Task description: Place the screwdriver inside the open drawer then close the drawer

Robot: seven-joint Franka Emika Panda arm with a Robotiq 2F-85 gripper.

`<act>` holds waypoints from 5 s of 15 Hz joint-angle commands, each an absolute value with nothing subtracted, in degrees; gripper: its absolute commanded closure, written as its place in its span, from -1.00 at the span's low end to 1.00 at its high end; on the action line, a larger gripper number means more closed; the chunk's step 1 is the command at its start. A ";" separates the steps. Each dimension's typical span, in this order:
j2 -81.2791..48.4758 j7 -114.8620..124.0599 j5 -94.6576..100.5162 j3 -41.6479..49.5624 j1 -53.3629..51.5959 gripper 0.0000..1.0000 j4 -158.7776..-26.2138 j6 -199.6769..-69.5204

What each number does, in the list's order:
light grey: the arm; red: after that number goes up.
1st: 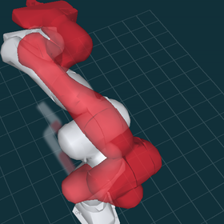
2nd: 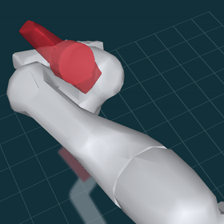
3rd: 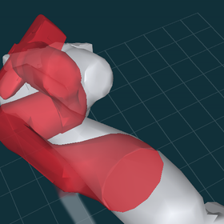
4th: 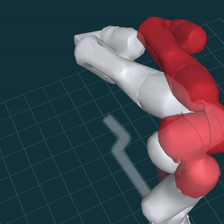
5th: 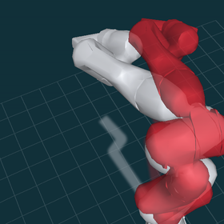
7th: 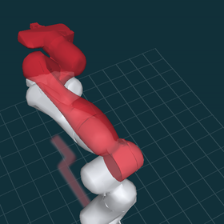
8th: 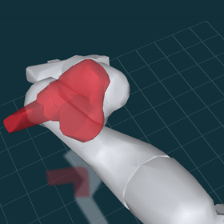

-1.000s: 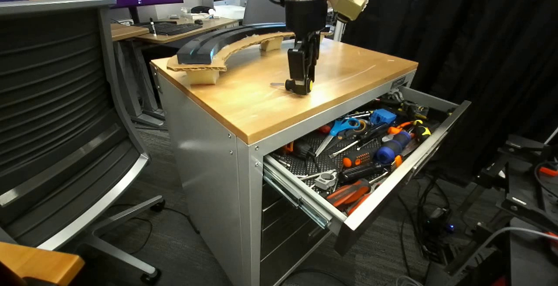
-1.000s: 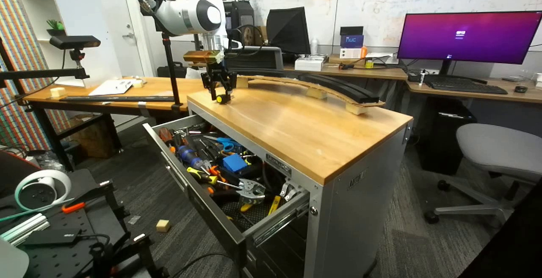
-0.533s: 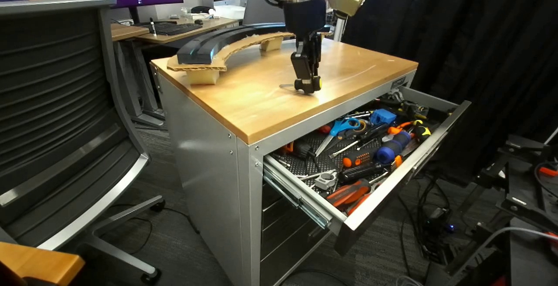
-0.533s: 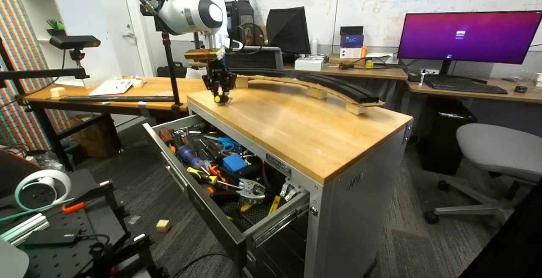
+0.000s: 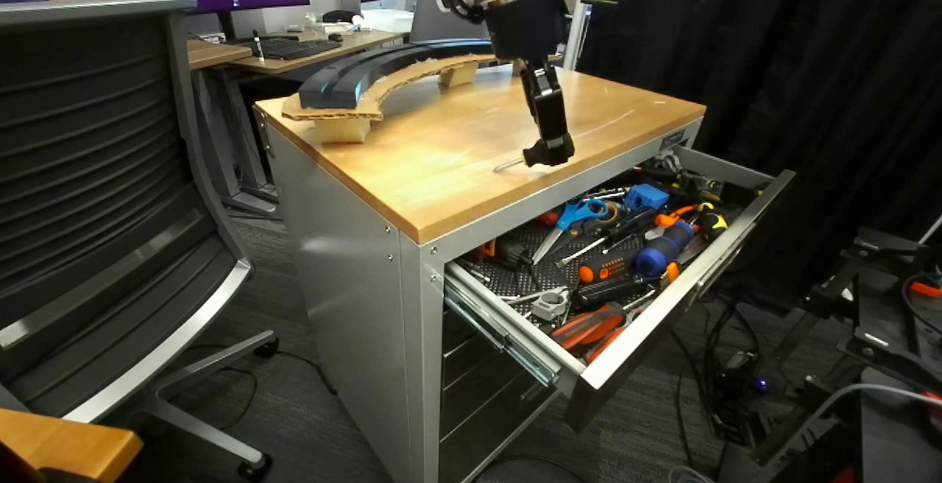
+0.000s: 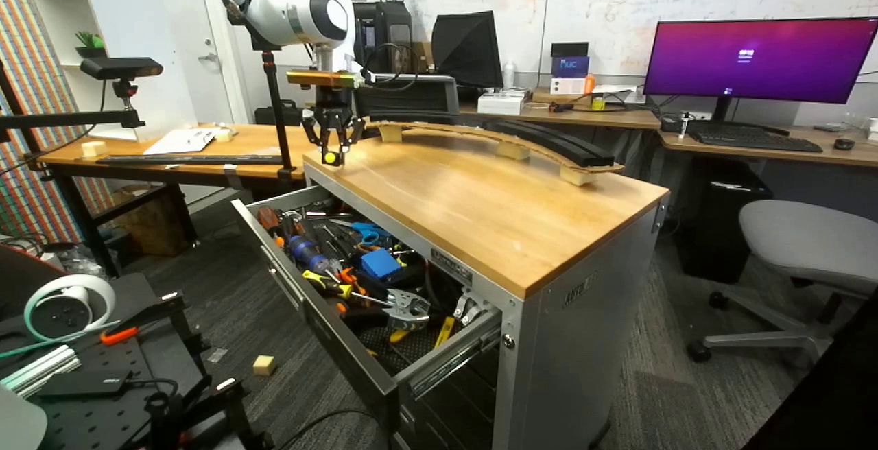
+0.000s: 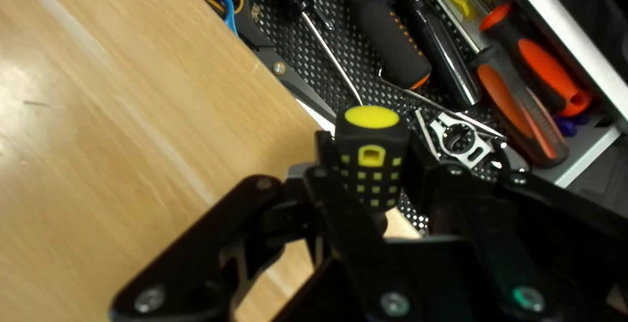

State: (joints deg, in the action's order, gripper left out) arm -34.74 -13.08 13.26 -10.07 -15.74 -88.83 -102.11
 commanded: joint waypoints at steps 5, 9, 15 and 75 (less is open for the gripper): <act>-35.26 -33.66 13.67 -13.71 -14.54 -0.20 -87.33 -94.89; -34.79 -27.94 13.16 -12.16 -15.95 -0.66 -92.04 -88.14; -31.01 -10.66 6.20 -12.03 -13.62 -1.00 -109.33 -95.54; -20.73 37.89 31.02 -36.98 2.46 -1.00 -118.08 -125.86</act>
State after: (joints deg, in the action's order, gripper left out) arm -24.10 49.13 39.44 -25.77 -6.70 -119.05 -131.82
